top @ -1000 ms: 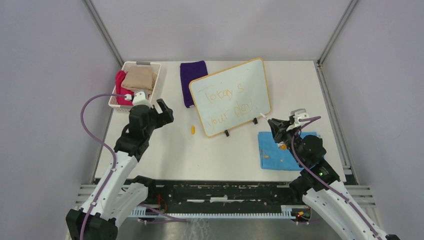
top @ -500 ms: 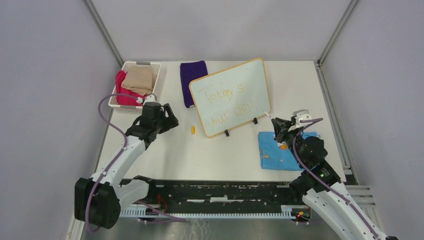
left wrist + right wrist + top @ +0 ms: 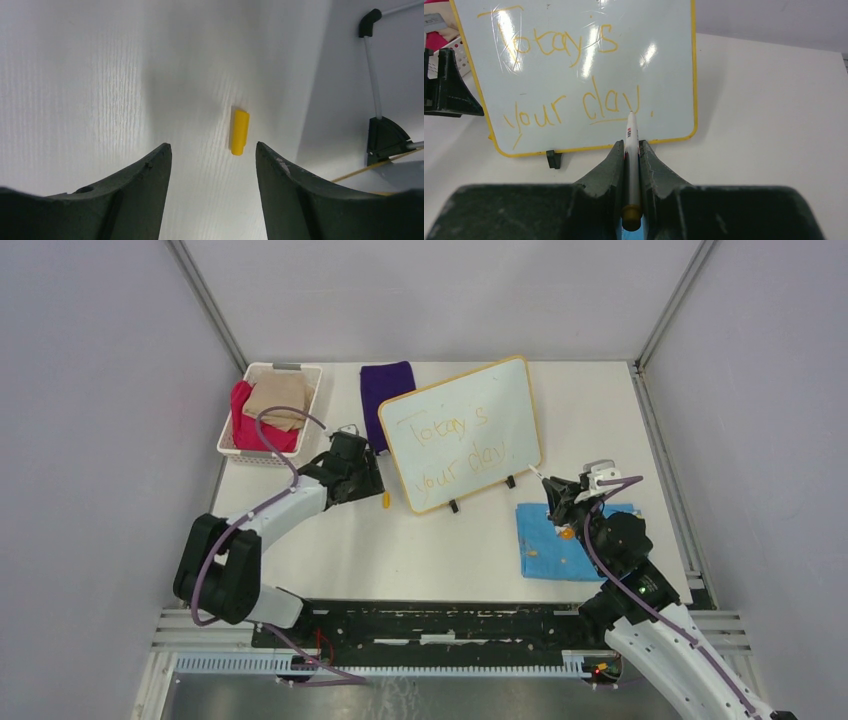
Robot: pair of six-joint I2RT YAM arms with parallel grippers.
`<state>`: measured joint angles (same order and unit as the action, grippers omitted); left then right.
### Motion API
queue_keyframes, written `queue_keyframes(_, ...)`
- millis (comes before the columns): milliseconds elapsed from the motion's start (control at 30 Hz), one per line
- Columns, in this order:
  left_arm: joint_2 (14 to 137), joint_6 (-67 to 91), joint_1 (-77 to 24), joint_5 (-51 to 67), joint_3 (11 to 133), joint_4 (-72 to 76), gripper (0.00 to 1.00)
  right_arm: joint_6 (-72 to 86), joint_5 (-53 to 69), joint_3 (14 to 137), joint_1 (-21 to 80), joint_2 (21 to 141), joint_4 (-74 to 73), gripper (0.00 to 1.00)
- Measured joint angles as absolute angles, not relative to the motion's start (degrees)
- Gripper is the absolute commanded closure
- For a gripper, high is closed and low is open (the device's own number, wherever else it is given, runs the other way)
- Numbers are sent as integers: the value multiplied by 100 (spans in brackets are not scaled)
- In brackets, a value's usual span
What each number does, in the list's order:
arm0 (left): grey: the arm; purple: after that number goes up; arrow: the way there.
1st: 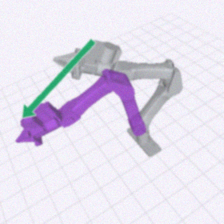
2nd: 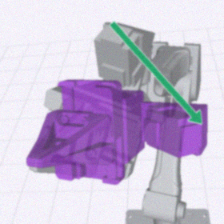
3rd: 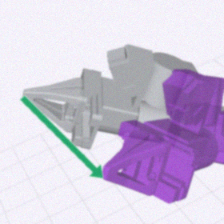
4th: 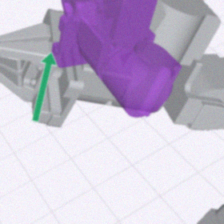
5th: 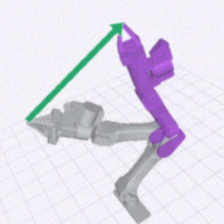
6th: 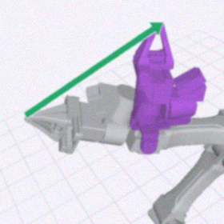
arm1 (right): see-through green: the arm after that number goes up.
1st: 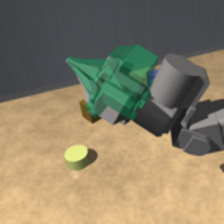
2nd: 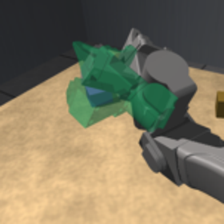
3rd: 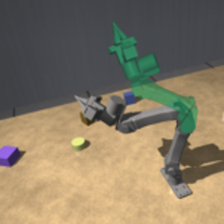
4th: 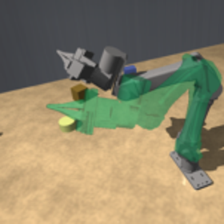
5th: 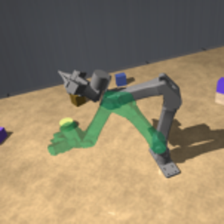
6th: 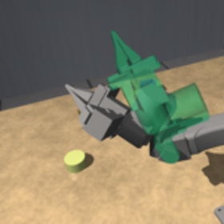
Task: Write a sentence on the whiteboard
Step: Write a sentence on the whiteboard, then close the whiteboard marker at the center of the board.
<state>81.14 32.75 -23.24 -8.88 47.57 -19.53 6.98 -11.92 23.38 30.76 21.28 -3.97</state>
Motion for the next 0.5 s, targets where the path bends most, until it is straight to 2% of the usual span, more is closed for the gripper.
queue_keyframes(500, 8864, 3269, -2541, -849, 4801, -1378, 44, 701, -1190, 2248, 3076, 2093, -353, 100)
